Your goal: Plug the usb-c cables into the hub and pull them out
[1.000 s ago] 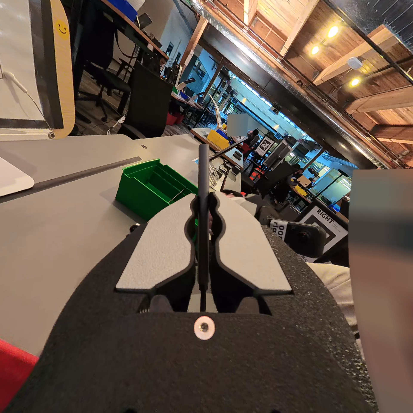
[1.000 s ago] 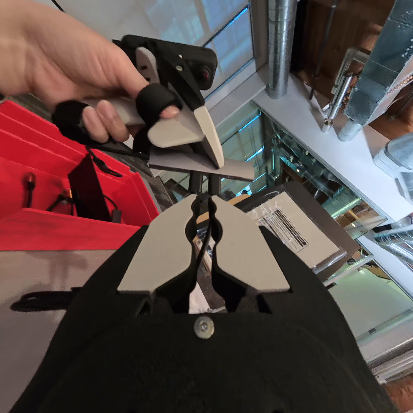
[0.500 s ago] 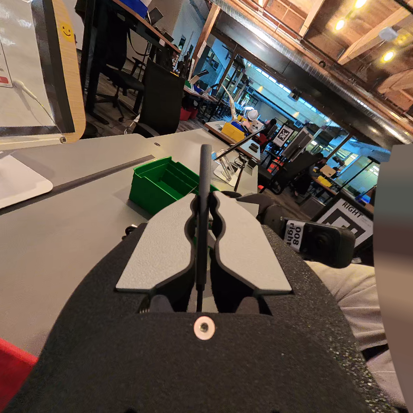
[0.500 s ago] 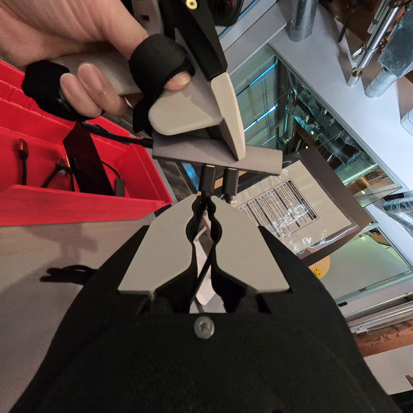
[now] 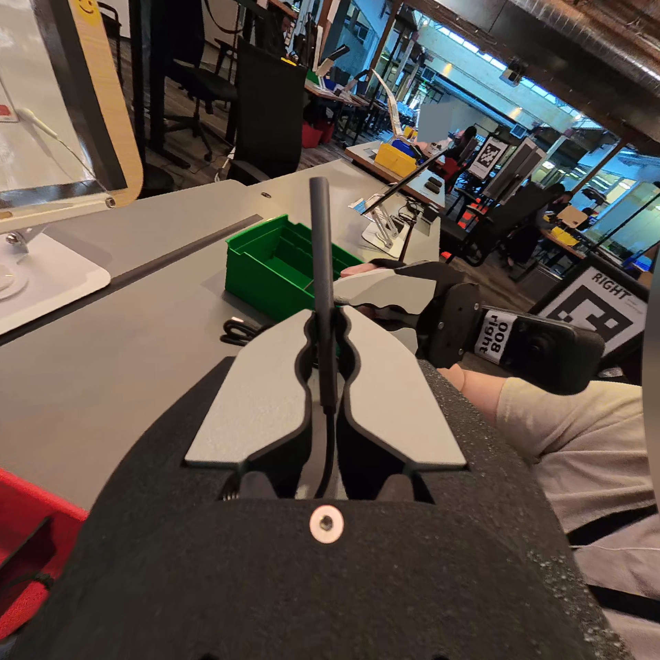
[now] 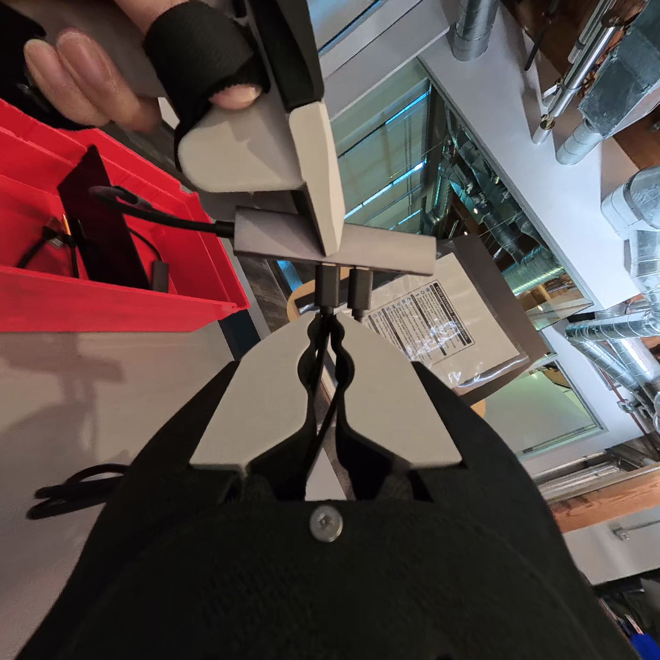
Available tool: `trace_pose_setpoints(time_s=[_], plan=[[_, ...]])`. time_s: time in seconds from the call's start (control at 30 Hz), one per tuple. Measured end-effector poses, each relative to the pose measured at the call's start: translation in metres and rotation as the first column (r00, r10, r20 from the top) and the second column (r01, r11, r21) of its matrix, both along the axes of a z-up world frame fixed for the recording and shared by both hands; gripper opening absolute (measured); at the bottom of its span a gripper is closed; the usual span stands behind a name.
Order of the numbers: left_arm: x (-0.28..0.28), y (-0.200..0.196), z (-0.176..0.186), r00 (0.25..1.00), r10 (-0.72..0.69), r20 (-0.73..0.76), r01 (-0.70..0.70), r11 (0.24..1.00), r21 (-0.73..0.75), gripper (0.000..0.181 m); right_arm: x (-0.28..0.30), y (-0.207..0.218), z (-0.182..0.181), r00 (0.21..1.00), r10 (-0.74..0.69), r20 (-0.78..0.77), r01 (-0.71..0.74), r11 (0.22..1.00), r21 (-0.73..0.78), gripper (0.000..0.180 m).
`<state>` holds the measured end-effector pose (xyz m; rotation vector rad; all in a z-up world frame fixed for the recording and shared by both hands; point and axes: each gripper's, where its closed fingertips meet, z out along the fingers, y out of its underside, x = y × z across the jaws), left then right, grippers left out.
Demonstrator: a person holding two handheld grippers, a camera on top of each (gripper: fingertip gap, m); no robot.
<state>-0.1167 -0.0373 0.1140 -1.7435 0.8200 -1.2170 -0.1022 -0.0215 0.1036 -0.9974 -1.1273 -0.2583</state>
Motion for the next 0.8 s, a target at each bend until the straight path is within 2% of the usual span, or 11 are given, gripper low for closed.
trace_pose_setpoints(time_s=[0.27,0.5,0.8], plan=[[0.004,-0.007,0.012,0.997,-0.049,0.067,0.047,0.999,0.028,0.009,0.002,-0.008,0.009,0.999,0.042,0.000,-0.042,0.997,0.058,0.005],[0.007,-0.004,0.009,0.993,-0.051,0.108,0.057,0.996,-0.062,0.008,0.004,-0.007,0.008,0.999,0.033,0.019,-0.035,0.991,0.125,0.004],[0.011,-0.004,0.016,0.986,-0.070,0.152,0.074,0.997,-0.018,0.008,0.008,-0.007,0.013,0.999,0.025,0.034,-0.031,0.981,0.191,0.005]])
